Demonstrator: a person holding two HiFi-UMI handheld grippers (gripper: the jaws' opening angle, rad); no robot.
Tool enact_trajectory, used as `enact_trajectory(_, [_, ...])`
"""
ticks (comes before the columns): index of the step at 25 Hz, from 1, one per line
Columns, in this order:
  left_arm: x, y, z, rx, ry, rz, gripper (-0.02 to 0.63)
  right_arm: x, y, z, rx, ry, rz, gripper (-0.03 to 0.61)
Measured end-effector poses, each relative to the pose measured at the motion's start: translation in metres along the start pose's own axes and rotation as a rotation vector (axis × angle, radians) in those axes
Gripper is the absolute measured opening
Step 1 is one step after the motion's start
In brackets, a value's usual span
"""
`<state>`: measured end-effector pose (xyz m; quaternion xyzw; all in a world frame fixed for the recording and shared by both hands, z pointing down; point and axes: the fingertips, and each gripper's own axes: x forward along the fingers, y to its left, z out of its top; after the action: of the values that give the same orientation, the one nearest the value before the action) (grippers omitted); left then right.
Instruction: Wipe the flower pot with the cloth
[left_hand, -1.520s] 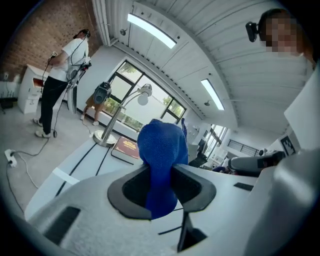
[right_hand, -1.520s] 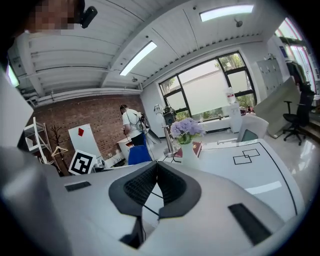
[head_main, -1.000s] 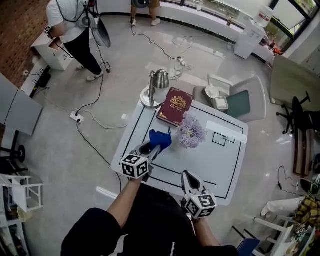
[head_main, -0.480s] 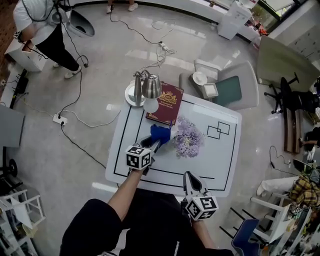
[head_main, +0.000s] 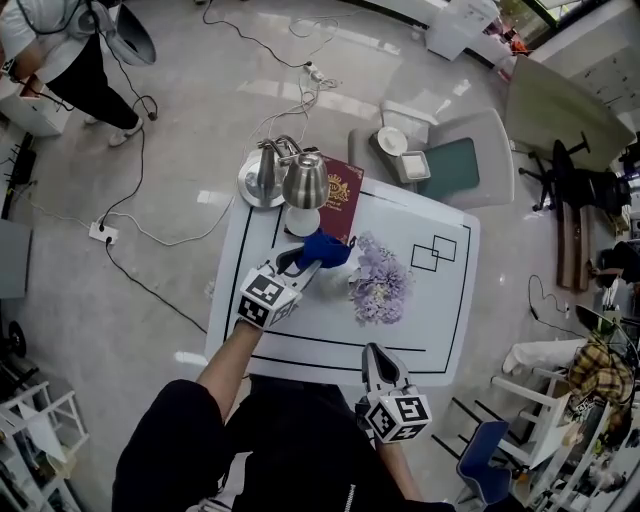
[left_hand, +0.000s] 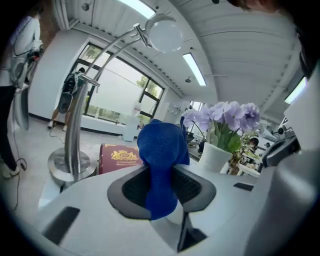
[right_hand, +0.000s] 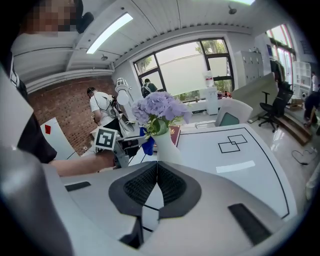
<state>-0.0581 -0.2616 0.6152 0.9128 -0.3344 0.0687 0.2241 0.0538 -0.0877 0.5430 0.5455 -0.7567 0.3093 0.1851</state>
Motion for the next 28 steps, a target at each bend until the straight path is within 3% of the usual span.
enact_trajectory(3, [0.028,-0.001,-0.001,0.025,0.047,-0.05,0.121,-0.003,-0.002,-0.003,0.019,-0.003,-0.026,0.008])
enact_trajectory(6, [0.048,-0.007,-0.024,0.026,0.125,-0.104,0.121,-0.006,-0.007,-0.009,0.037,0.004,-0.054,0.009])
enact_trajectory(14, [0.048,0.012,-0.083,0.004,0.328,-0.02,0.121,0.003,-0.011,-0.019,0.079,0.029,-0.072,0.008])
enact_trajectory(16, [0.036,0.021,-0.081,0.0,0.314,0.028,0.121,0.008,-0.008,-0.017,0.074,0.031,-0.065,0.008])
enact_trajectory(18, [0.015,0.02,-0.061,-0.019,0.207,0.046,0.121,0.01,-0.005,-0.013,0.067,0.025,-0.059,0.009])
enact_trajectory(20, [-0.009,0.004,-0.039,-0.021,0.074,0.002,0.121,0.012,-0.002,-0.01,0.06,0.017,-0.051,0.008])
enact_trajectory(22, [-0.026,-0.018,-0.034,0.004,0.02,-0.04,0.121,0.015,-0.002,-0.01,0.059,0.013,-0.043,0.008])
enact_trajectory(25, [-0.033,-0.035,-0.055,-0.02,0.042,-0.02,0.121,0.014,-0.004,-0.011,0.062,0.016,-0.027,0.009])
enact_trajectory(28, [-0.03,-0.037,-0.084,-0.004,0.117,0.038,0.121,0.01,-0.005,-0.014,0.052,0.014,0.003,0.009])
